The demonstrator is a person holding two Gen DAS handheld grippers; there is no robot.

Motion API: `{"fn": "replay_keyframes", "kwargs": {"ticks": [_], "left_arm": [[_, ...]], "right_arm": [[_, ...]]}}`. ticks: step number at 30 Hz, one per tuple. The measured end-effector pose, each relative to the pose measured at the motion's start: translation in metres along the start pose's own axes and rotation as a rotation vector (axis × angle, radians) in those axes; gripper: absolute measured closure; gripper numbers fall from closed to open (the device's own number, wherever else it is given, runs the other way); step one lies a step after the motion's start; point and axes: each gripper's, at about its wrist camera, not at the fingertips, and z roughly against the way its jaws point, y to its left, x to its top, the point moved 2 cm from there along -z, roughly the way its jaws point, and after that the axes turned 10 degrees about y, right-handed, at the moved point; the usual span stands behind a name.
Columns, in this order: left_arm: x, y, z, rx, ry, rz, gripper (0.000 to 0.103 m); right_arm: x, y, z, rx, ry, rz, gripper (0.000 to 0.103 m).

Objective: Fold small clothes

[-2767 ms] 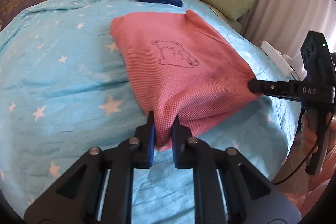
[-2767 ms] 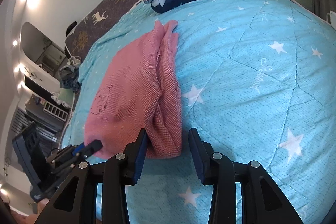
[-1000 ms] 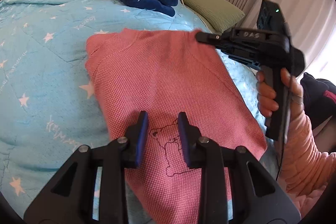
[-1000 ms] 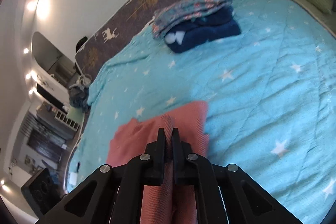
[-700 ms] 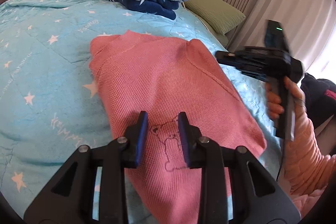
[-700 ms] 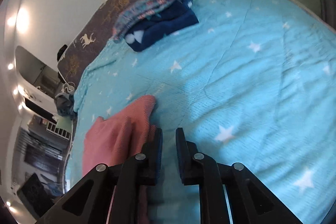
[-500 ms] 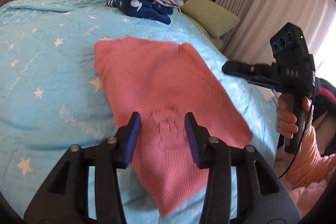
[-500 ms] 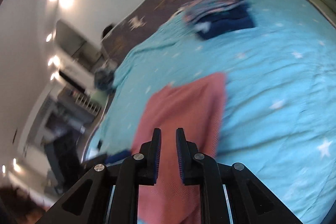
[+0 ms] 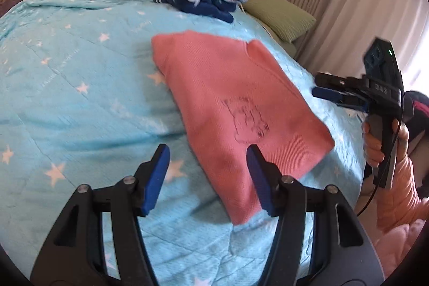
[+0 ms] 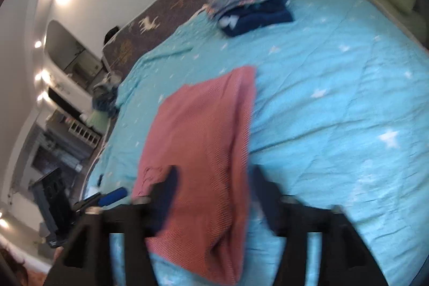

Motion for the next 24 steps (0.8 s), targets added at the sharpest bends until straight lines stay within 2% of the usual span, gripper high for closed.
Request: {"fn": "replay_keyframes", "kwargs": {"ticks": [1,3,4,7,13,18,24], "left_arm": [[0.003,0.002,0.0,-0.011,-0.004,0.013,0.04],[0.012,0.006,-0.003,-0.068,0.0,0.031,0.033],[0.017,0.006,-0.008,-0.083,0.007,0.035,0.033],[0.036,0.006,-0.024,-0.094,0.038,0.037,0.033],[0.061,0.011,-0.049,-0.162,0.079,0.061,0.033],[0.07,0.022,-0.067,-0.16,0.108,0.086,0.033],[0.077,0.033,-0.083,-0.205,0.111,0.097,0.033]], "right_arm": [[0.003,-0.003,0.003,-0.009,-0.021,-0.007,0.027],[0.007,-0.006,0.006,0.031,-0.005,-0.005,0.026],[0.009,-0.008,0.005,0.056,0.013,-0.001,0.025],[0.017,-0.012,-0.004,0.05,0.06,-0.011,0.025],[0.03,-0.013,-0.03,0.098,0.143,-0.002,0.025],[0.037,-0.019,-0.049,0.109,0.188,0.003,0.025],[0.049,-0.022,-0.068,0.162,0.215,0.032,0.025]]}}
